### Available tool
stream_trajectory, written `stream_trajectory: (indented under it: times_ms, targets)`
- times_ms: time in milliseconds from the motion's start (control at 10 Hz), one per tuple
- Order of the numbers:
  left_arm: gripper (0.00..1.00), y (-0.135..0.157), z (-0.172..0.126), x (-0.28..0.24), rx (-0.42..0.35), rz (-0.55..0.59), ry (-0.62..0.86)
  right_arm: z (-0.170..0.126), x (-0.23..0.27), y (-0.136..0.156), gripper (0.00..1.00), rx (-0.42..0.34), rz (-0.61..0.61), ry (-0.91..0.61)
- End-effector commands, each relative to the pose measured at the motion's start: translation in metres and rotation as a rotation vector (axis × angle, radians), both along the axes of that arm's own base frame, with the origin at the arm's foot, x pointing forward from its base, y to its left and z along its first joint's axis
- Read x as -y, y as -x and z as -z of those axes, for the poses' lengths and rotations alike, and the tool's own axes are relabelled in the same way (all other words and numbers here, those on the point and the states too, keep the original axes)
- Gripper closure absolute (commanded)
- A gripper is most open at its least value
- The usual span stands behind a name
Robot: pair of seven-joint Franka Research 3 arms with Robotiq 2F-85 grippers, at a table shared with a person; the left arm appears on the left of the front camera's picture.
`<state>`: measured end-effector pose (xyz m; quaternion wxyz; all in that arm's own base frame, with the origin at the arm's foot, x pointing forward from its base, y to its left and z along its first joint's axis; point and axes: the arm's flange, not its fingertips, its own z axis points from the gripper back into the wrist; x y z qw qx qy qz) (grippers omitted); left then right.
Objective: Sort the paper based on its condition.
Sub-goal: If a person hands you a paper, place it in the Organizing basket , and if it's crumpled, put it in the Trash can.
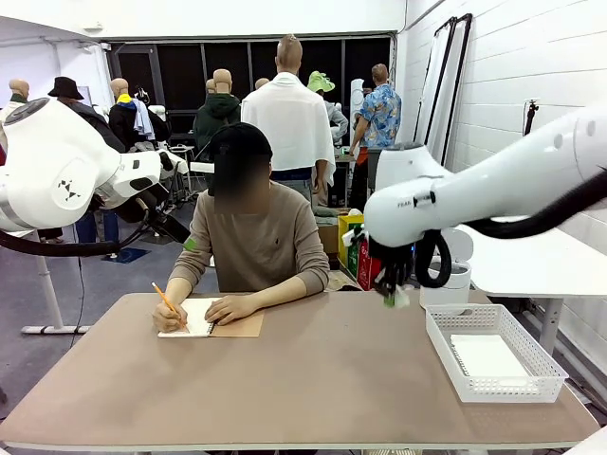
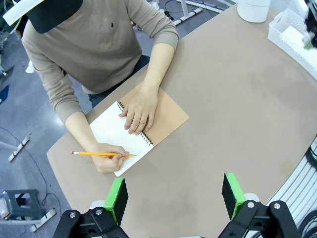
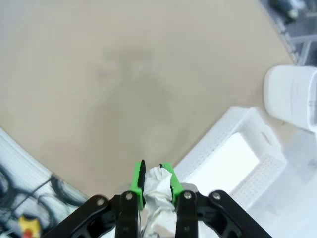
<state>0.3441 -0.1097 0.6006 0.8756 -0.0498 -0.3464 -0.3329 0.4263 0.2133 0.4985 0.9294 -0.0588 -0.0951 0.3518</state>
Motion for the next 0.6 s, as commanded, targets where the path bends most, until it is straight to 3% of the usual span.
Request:
stream_trajectory:
  times_ms: [0, 100, 200, 300, 500]
  targets:
    - [0.0, -0.001, -0.001, -0.001, 0.007, 0.007, 0.009, -0.003, -0.011, -0.035, 0.8, 0.036, 0.124, 0.039]
    - [0.0, -0.001, -0.001, -0.001, 0.007, 0.007, 0.009, -0.008, -0.006, -0.041, 0.8, 0.05, 0.17, 0.015]
    - [0.0, -0.001, -0.001, -0.001, 0.007, 0.007, 0.009, -0.009, -0.006, -0.03, 0.8, 0.058, 0.175, -0.021]
    - [0.0, -0.001, -0.001, -0.001, 0.007, 0.007, 0.009, -0.012, 0.005, -0.038, 0.8, 0.04, 0.111, -0.003]
    - [0.0, -0.001, -0.001, -0.001, 0.007, 0.007, 0.009, -0.012, 0.005, -0.038, 0.8, 0.04, 0.111, -0.003]
